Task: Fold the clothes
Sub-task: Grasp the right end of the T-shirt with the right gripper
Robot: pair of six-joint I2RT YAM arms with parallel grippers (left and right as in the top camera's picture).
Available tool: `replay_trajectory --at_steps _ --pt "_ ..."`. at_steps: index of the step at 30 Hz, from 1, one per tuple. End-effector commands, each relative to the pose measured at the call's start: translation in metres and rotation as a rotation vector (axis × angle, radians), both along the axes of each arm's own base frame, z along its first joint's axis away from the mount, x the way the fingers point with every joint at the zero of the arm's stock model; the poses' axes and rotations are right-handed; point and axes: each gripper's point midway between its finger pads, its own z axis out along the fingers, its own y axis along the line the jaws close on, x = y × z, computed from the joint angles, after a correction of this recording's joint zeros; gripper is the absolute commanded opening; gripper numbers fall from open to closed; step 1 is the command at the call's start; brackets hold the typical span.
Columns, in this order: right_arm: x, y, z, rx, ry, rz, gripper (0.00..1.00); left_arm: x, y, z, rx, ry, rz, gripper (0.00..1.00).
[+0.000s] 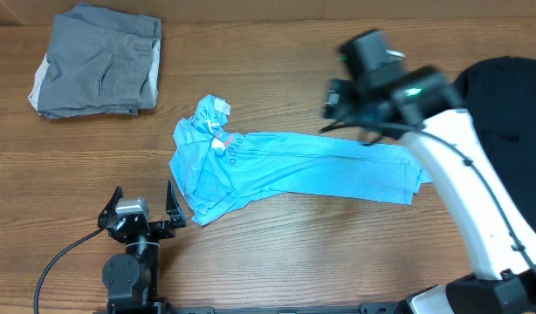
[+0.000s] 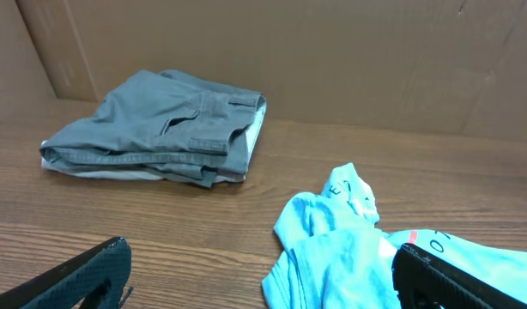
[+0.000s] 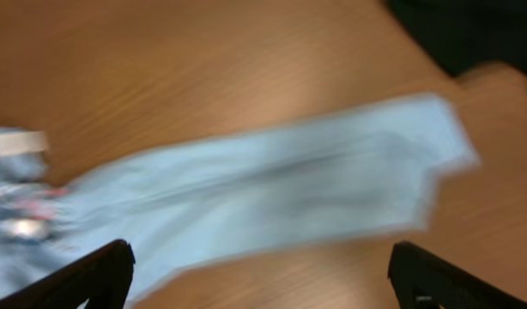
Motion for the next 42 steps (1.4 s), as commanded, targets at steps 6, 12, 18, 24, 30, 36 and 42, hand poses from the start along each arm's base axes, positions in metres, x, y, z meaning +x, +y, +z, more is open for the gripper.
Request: replay_trajectory --at_steps 6,12,18,24,30,36,42 --pt "-0.036 -0.105 -0.054 0.01 0.269 -0.308 1.0 0.0 0.0 0.001 0.008 -0.009 0.002 1.0" --pt "-0.053 -0.116 -0.11 0.132 0.374 -0.391 1.0 0.0 0.0 0.001 0.008 -0.009 0.002 1.0" --pt "-0.076 -0.109 -0.164 0.176 0.448 -0.397 0.92 0.0 0.0 0.001 0.008 -0.009 0.002 1.0" --pt "-0.088 -0.106 -0.205 0.205 0.445 -0.453 0.92 0.0 0.0 0.001 0.008 -0.009 0.002 1.0" --pt "-0.098 -0.105 -0.235 0.218 0.427 -0.517 0.89 0.0 0.0 0.001 0.008 -0.009 0.002 1.0" --pt "-0.097 -0.103 -0.24 0.234 0.41 -0.52 0.88 0.0 0.0 0.001 0.008 -0.009 0.002 1.0" --pt "-0.087 -0.106 -0.24 0.224 0.367 -0.491 0.86 0.0 0.0 0.001 0.008 -0.009 0.002 1.0"
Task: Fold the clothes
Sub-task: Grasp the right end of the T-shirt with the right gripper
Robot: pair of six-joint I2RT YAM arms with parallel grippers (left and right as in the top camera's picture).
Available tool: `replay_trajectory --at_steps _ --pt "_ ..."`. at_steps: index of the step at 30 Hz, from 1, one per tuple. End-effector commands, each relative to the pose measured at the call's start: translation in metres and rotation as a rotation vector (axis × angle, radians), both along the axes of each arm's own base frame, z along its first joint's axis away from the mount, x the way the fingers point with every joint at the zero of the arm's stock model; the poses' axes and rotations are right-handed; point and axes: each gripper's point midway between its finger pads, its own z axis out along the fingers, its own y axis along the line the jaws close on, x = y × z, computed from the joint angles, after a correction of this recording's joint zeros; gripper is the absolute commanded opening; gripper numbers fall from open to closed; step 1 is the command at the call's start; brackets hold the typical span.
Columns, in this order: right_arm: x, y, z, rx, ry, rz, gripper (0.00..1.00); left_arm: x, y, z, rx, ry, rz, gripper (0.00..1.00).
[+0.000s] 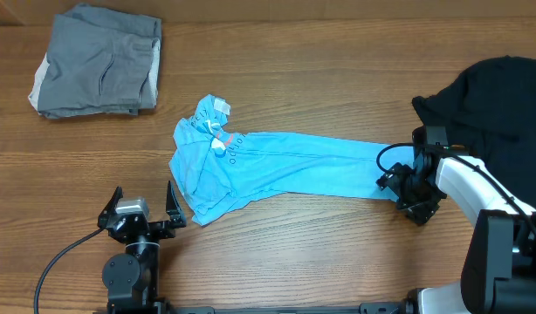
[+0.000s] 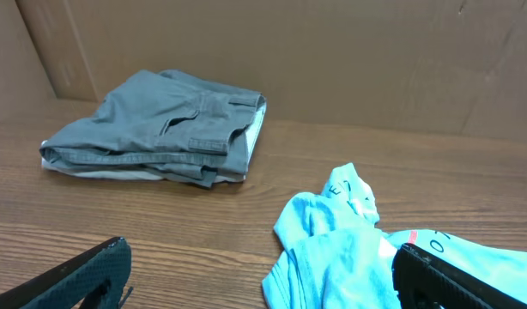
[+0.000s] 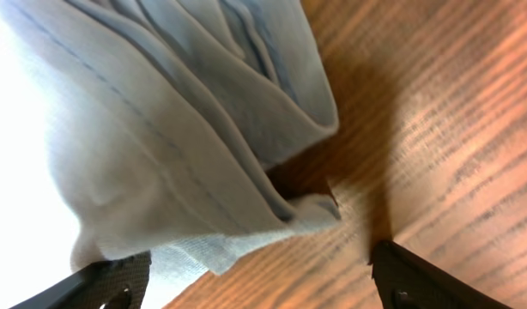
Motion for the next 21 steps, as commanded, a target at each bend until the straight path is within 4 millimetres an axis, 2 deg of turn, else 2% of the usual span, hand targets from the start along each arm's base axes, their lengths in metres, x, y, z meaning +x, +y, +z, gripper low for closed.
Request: replay_trajectory --at_steps 1,7,14,19,21 --pt "0.006 -0.002 0.0 -0.007 -0.031 0.006 0.84 0.0 0.0 0.001 0.008 -0.009 0.002 1.0" --pt "0.01 -0.01 0.0 -0.022 -0.047 -0.009 0.75 0.0 0.0 0.001 0.008 -0.009 0.002 1.0" --pt "-0.004 -0.027 -0.005 -0.126 0.004 -0.01 0.63 0.0 0.0 0.001 0.008 -0.009 0.002 1.0" --pt "-0.007 -0.028 -0.011 -0.13 0.0 -0.02 0.61 0.0 0.0 0.001 0.008 -0.009 0.002 1.0" --pt "-0.005 -0.028 -0.011 -0.13 -0.008 -0.021 0.57 0.0 0.0 0.001 0.008 -0.009 0.002 1.0"
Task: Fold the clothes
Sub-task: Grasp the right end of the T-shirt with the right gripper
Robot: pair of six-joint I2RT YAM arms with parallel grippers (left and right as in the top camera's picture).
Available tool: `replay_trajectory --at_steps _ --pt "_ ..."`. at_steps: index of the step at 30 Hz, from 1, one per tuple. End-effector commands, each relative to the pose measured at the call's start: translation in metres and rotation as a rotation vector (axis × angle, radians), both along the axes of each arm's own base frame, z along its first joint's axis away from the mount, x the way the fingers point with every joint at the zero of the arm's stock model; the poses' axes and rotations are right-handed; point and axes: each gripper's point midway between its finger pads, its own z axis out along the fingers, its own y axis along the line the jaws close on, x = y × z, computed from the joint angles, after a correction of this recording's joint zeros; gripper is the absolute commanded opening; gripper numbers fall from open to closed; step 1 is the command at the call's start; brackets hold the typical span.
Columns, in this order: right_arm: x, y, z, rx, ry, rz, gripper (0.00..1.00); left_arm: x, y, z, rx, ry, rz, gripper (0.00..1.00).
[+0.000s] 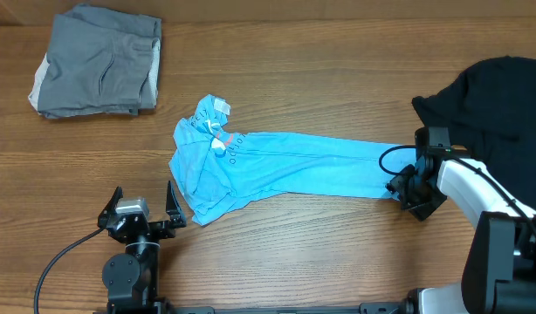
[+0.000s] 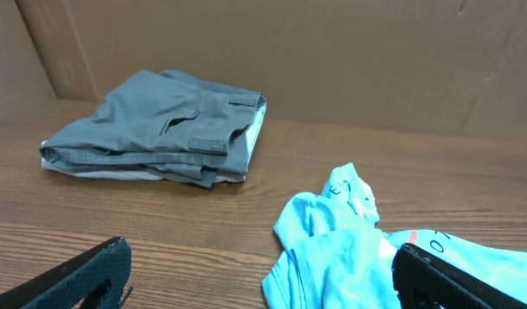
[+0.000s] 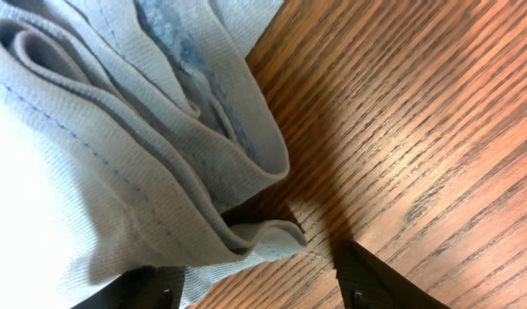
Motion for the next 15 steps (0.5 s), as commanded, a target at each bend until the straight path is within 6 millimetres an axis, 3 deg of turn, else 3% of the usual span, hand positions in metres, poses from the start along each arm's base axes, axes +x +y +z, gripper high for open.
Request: replay_trajectory --at_steps 1,6,10,12,15 --pt "-0.0068 -0.0075 -0.0079 -0.032 0.014 -0.016 0.55 -0.0003 0.0 0.0014 0.008 -0.009 0.002 1.0" --pt "-0.0044 -0.0078 -0.0078 -0.033 0.004 -0.017 0.29 -0.0003 0.0 0.0014 0.008 -0.009 0.002 1.0" --pt "-0.0041 -0.0079 -0.0076 -0.034 0.003 -0.017 0.18 -0.0003 0.0 0.0014 0.008 -0.009 0.002 1.0" --pt "-0.0033 -0.008 -0.0062 -0.034 0.001 -0.017 0.04 -0.0003 0.0 0.0014 0.008 -0.009 0.002 1.0" --pt "-0.003 -0.0081 0.0006 -0.035 -0.012 -0.034 0.04 -0.0003 0.0 0.0014 0.008 -0.009 0.002 1.0"
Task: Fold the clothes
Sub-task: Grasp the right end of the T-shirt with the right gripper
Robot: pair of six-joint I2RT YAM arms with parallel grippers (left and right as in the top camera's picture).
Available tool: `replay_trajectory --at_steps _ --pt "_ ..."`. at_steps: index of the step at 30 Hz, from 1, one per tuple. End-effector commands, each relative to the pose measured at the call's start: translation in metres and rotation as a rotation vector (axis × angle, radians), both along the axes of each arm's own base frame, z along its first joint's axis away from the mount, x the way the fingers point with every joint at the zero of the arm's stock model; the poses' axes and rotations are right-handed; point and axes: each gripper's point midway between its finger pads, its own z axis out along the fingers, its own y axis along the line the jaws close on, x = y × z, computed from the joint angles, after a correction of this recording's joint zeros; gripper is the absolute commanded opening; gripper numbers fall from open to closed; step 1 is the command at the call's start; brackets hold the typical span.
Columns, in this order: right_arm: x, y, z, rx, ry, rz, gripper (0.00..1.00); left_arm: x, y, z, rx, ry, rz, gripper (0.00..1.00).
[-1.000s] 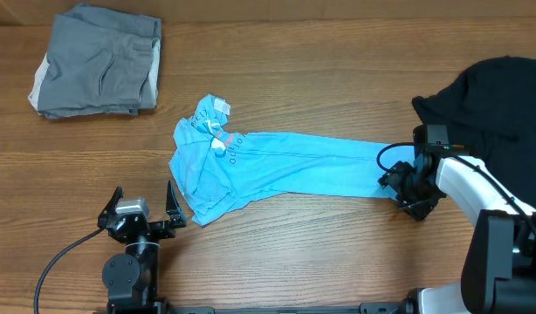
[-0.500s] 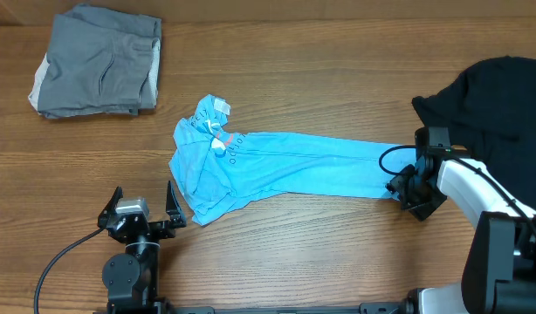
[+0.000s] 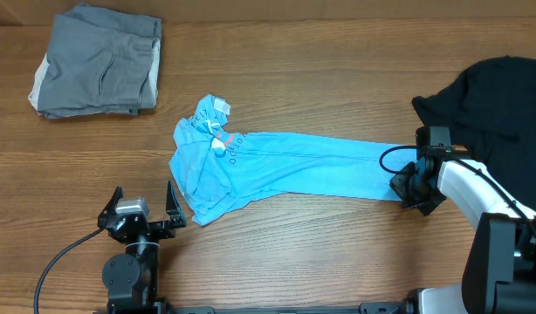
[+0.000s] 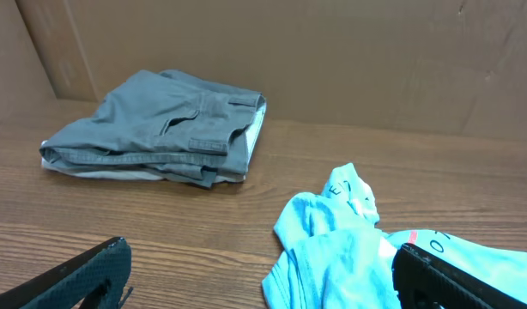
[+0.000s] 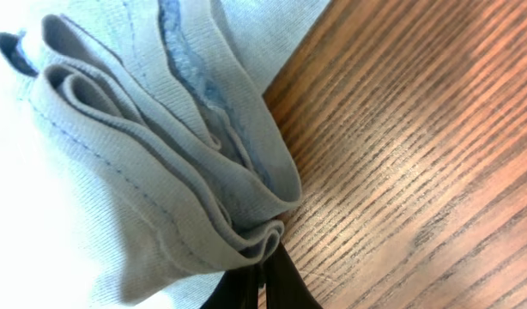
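Observation:
A light blue garment [image 3: 294, 166] lies stretched out across the middle of the table, its left end crumpled [image 4: 341, 232] and its right end folded in layers [image 5: 160, 129]. My right gripper [image 3: 406, 187] is down at that right end, fingers together [image 5: 262, 273] and shut on the layered hem. At the near left my left gripper [image 3: 142, 205] rests open [image 4: 259, 257], just in front of the crumpled end, nothing between its fingers.
Folded grey shorts [image 3: 98, 61] lie at the far left corner, also in the left wrist view [image 4: 160, 124]. A black garment [image 3: 504, 105] is heaped at the right edge, just behind my right arm. Bare wood table [image 3: 320, 253] runs along the front.
My right gripper's fingers, apart on either side of the blue hem before, have come together on it. The left arm and the garment's left end are unchanged.
My right arm was first up above the garment's right half. Then it was low at the right end, fingers wide open around the layered hem. The gap was narrower after that, and now the fingers are shut on the hem. The left arm stayed still.

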Motion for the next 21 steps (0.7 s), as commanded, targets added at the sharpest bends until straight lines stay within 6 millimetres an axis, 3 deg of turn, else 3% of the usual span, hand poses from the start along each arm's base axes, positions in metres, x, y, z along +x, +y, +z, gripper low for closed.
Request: replay_trajectory --at_steps 1,7,13,16,21 --pt "-0.011 -0.006 0.005 -0.024 0.014 -0.053 0.04 0.0 0.0 0.001 0.008 -0.009 0.002 1.0" --pt "-0.014 -0.006 0.052 -0.025 -0.089 -0.125 0.04 0.0 0.0 0.001 0.008 -0.009 0.002 1.0" --pt "-0.034 -0.003 0.104 -0.018 -0.228 -0.176 0.04 0.0 0.0 0.001 0.008 -0.009 0.002 1.0" --pt "-0.043 -0.002 0.121 0.002 -0.286 -0.249 0.04 0.0 0.0 0.001 0.008 -0.009 0.002 1.0" --pt "-0.049 0.007 0.126 0.068 -0.298 -0.338 0.04 0.0 0.0 0.001 0.008 -0.009 0.002 1.0"
